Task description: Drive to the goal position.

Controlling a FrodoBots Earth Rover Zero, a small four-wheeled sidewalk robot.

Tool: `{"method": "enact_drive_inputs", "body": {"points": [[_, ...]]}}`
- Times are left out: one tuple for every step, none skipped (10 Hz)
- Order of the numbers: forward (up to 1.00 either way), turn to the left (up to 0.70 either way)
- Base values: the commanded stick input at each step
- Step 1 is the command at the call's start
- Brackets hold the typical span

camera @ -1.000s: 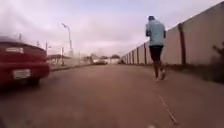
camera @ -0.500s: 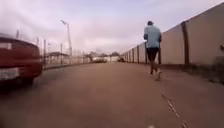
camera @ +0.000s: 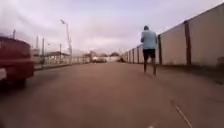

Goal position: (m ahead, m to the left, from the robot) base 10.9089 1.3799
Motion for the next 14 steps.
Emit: {"method": "enact_drive_inputs", "body": {"points": [[0.50, 0.42], [0.50, 0.24], [0.50, 0.05], [0.50, 0.00], [0.50, 0.00], [0.50, 0.00], [0.50, 0.00], [0.50, 0.00], [0.50, 0.00], [0.50, 0.00], [0.50, 0.00], [0.50, 0.00], [0.50, 0.00], [0.50, 0.00]]}}
